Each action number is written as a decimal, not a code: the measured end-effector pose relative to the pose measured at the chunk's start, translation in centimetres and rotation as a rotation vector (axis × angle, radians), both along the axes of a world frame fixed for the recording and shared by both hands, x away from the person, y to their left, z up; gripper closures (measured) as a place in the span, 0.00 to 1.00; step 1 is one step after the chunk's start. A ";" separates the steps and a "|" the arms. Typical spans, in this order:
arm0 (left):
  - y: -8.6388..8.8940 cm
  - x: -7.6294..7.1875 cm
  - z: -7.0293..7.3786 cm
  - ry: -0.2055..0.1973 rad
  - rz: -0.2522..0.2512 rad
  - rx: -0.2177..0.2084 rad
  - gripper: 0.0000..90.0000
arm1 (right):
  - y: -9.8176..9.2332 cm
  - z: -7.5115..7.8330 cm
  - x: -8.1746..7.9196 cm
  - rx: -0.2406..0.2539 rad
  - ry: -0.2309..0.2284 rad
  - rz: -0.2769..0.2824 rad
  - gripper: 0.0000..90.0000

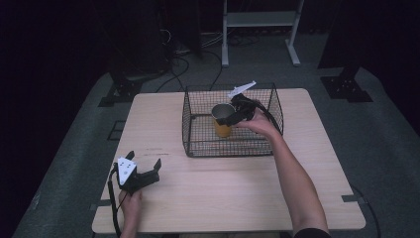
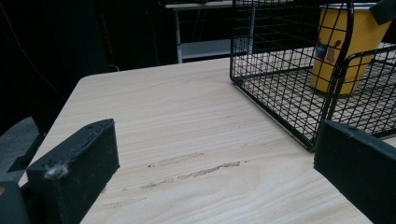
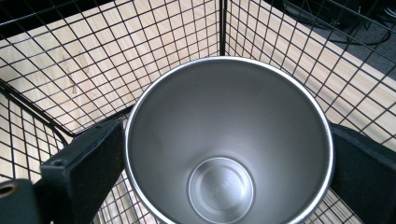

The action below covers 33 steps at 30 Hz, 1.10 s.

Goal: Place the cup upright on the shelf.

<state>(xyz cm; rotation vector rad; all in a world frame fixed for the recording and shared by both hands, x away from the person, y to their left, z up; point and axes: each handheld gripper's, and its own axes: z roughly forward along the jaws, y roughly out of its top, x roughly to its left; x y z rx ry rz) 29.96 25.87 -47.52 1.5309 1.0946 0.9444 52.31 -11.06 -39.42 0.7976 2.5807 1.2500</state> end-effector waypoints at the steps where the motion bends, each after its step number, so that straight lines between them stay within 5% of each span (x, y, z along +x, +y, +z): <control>1: 0.0 0.0 0.0 0.000 0.000 0.000 0.00 | 0.0 0.0 0.0 0.000 0.001 -0.002 0.03; 17: -0.1 0.1 0.0 0.003 0.004 0.004 0.00 | -1.4 2.3 -0.5 0.094 -0.030 -0.024 0.03; 33: -0.2 0.0 0.0 0.001 0.003 0.014 0.00 | -2.6 4.3 -2.2 0.137 -0.049 -0.044 0.03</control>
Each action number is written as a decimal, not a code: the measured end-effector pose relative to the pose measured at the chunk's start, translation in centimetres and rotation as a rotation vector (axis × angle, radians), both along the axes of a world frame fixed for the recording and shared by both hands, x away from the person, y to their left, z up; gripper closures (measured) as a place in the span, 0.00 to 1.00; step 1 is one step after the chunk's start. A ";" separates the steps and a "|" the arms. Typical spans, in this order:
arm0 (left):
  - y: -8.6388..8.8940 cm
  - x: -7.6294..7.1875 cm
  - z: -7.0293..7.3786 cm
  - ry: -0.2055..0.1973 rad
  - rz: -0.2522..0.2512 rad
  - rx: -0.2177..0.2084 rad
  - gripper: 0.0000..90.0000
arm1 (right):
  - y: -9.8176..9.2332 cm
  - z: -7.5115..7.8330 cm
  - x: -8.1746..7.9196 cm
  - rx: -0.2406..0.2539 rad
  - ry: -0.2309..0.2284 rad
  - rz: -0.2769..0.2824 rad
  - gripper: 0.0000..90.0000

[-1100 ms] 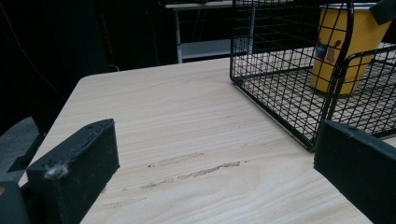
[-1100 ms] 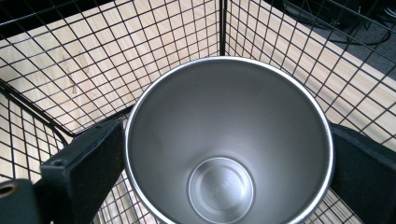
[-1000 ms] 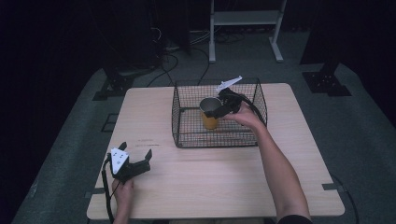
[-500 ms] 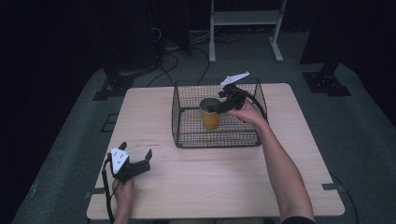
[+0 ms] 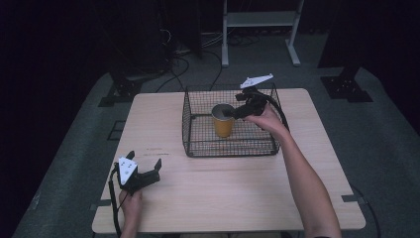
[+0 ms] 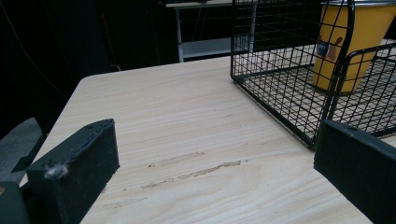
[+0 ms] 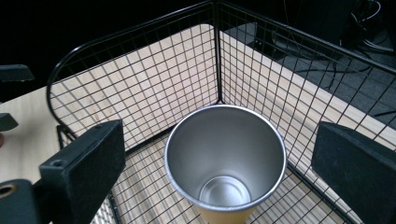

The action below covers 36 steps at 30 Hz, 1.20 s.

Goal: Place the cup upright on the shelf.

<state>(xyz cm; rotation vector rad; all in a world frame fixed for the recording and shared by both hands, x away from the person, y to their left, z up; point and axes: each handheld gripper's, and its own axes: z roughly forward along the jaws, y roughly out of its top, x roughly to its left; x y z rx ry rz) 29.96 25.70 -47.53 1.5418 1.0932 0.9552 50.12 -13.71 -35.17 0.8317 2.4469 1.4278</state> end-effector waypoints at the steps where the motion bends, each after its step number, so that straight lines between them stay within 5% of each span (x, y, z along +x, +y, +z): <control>1: 0.0 0.0 0.0 0.000 0.000 -0.001 0.00 | -0.1 0.2 -0.4 0.000 -0.012 -0.004 0.03; 24: 0.0 0.0 0.0 0.001 0.001 0.003 0.00 | -3.8 1.9 -5.7 0.077 -0.030 0.000 0.03; 36: 0.0 0.0 0.0 0.001 0.002 0.004 0.00 | -5.0 1.7 -8.4 0.076 -0.030 0.022 0.04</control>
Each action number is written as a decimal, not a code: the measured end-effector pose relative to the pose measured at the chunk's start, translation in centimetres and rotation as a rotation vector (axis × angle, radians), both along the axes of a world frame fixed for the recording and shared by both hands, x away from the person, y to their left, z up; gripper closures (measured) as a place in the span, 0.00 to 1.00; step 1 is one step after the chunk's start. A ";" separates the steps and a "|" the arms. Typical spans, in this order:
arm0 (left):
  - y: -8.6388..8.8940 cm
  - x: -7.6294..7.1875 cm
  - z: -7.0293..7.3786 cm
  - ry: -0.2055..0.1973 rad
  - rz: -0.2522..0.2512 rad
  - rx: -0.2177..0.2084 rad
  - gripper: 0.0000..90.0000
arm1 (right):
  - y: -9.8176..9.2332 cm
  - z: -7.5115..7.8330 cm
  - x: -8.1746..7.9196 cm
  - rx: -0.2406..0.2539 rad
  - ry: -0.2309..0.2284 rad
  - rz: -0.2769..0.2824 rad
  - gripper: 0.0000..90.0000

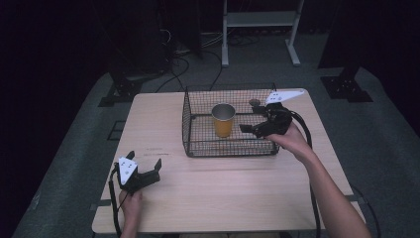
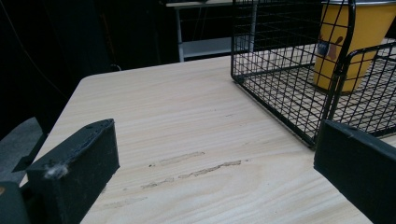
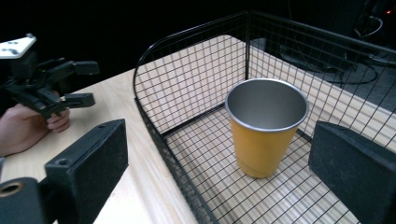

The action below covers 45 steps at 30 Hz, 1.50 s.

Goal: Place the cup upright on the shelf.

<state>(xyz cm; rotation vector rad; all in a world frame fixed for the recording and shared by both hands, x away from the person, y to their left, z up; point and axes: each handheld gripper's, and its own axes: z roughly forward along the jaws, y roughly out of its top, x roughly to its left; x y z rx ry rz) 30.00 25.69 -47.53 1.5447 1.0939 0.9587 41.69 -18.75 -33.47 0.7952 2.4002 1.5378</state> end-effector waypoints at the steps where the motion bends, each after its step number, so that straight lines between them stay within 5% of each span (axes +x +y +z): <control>1: 0.0 0.0 0.0 0.000 0.000 0.001 0.00 | -0.1 0.0 -0.2 -0.004 -0.001 -0.002 0.04; 25: 0.0 0.0 0.0 0.001 0.000 -0.001 0.00 | -2.2 -1.7 -3.8 0.024 0.011 0.018 0.04; 45: 0.0 0.0 0.0 0.001 0.000 0.003 0.00 | -5.2 -4.1 -5.8 0.049 0.046 -0.031 0.04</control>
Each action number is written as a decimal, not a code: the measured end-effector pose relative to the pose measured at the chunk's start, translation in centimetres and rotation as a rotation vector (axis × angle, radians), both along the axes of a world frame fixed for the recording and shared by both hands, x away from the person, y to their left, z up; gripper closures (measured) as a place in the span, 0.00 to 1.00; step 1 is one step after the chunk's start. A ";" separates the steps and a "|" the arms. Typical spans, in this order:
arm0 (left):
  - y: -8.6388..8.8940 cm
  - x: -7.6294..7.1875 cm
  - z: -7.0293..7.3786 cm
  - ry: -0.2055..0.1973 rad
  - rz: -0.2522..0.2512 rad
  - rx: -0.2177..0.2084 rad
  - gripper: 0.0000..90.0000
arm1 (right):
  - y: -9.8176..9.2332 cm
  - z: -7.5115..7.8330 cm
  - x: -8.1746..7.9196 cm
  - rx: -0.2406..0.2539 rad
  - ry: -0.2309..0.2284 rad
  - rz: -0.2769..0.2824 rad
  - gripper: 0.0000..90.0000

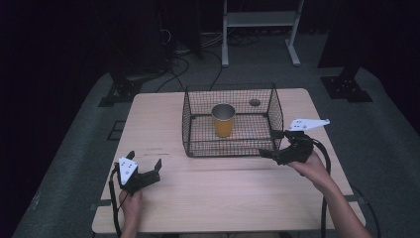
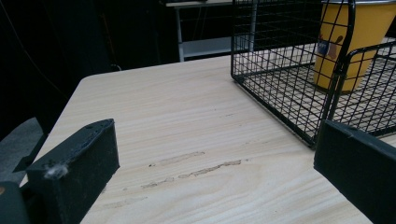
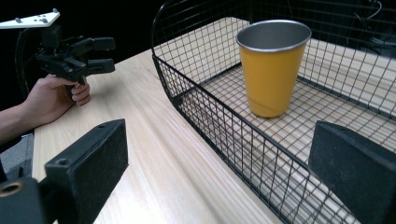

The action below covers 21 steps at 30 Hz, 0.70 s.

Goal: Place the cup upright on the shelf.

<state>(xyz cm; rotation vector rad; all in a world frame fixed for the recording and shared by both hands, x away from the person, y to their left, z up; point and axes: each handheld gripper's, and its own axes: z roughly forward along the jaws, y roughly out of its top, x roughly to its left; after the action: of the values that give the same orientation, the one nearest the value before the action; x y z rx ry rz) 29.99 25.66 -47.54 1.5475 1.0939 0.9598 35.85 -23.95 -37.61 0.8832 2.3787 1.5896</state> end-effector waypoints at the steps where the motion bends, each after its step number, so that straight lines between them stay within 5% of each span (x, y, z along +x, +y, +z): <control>1: 0.0 0.0 0.0 -0.001 0.000 -0.001 0.00 | -0.2 -0.1 -0.2 0.008 -0.007 -0.006 0.04; 21: 0.0 0.0 0.0 -0.001 0.001 0.000 0.00 | -2.0 -1.6 -2.0 0.022 0.002 -0.042 0.04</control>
<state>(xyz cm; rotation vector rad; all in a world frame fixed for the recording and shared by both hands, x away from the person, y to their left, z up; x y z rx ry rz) 29.98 25.62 -47.54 1.5463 1.0941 0.9610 33.82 -25.99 -39.21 0.9330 2.3320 1.6032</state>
